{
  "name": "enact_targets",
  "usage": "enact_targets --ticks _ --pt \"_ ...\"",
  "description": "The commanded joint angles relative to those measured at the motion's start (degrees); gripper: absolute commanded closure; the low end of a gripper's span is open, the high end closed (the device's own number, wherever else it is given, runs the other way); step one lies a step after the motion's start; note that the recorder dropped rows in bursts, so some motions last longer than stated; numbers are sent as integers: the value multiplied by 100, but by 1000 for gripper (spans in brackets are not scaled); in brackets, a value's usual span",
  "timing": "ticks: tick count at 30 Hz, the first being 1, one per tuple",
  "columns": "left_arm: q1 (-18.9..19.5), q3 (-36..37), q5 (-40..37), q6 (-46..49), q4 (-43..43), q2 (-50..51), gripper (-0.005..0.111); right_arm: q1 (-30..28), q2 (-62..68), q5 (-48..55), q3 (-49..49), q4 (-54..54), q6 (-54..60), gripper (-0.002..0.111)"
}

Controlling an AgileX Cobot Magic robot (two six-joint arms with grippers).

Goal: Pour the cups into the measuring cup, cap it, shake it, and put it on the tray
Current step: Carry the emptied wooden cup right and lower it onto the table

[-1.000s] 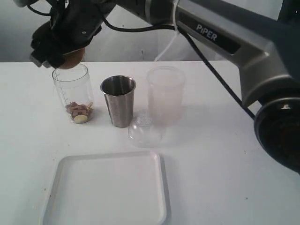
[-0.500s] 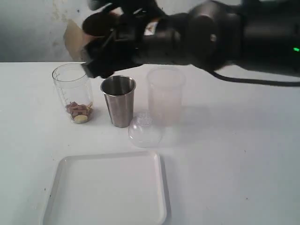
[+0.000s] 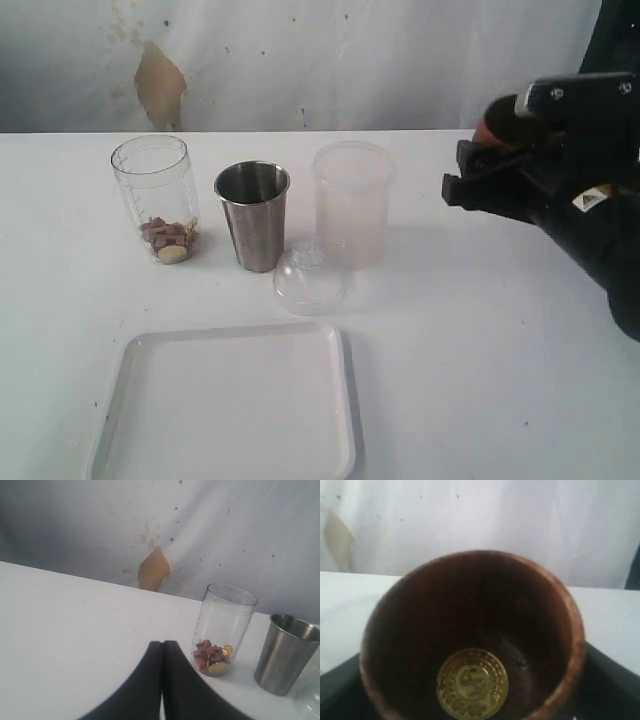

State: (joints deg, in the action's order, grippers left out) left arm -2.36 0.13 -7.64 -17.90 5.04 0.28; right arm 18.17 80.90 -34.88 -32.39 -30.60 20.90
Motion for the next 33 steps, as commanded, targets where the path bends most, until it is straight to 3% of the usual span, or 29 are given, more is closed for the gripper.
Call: enact_targets --ticks 1,11,24,29,33 --pt "-5 -13 52 -2 17 -28 107 -95 657 -974 229 -3 -9 108" --pt "-5 -13 52 -2 17 -28 107 -100 2434 -2568 176 217 -1038 108" --pt "-5 -13 52 -2 17 -28 107 -122 3780 -2520 -643 -65 -1066 107" --pt "-5 -13 52 -2 17 -28 107 -122 3811 -2285 -643 -18 -1066 90" --pt "-5 -13 52 -2 17 -28 107 -122 3798 -2013 -643 -18 -1066 62"
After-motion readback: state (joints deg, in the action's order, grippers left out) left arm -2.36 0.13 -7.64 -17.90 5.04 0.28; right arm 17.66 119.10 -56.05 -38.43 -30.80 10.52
